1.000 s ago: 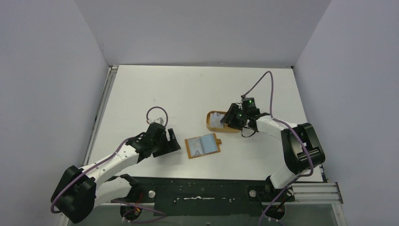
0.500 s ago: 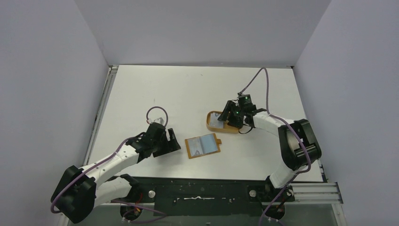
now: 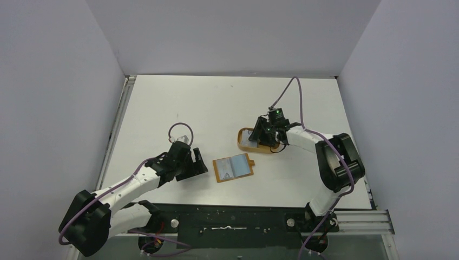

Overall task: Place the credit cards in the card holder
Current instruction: Pick up the credit card from the storage box.

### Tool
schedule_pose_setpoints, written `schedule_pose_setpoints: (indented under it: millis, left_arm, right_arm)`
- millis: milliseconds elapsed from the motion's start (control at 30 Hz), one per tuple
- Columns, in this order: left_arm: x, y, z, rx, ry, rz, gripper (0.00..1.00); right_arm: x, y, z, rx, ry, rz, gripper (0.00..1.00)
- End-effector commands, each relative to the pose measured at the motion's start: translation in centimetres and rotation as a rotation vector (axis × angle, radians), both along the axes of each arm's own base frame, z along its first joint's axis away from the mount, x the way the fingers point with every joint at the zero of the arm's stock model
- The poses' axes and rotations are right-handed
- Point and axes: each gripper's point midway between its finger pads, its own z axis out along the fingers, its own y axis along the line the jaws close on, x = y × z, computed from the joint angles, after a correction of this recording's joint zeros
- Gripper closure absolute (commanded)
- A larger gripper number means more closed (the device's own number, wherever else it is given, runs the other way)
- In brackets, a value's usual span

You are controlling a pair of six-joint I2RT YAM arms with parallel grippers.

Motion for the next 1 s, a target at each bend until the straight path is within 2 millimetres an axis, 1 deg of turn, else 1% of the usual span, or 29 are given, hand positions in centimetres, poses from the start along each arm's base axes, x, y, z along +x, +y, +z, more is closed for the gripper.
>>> schedule_pose_setpoints:
  millis: [0,300,567,967]
  left_arm:
    - [0.7,-0.7,0.8,-0.034,-0.038,-0.001,0.23]
    - [0.8,-0.8,0.8,-0.036,-0.033,-0.004,0.23]
    - [0.8,-0.8,0.7,-0.035,-0.033,-0.004,0.23]
    - [0.8,-0.9,0.7,-0.033,-0.031,-0.005,0.23]
  right_arm:
    - [0.6,-1.4,0.7,-0.026,-0.036,-0.038,0.46]
    - [0.4,-1.6,1.2,0.012,-0.057,-0.049,0.52]
    - [0.5,-2.0,1.6,0.03,-0.07,-0.065,0.64]
    - [0.4,-2.4,1.7,0.038,-0.071,-0.076,0.75]
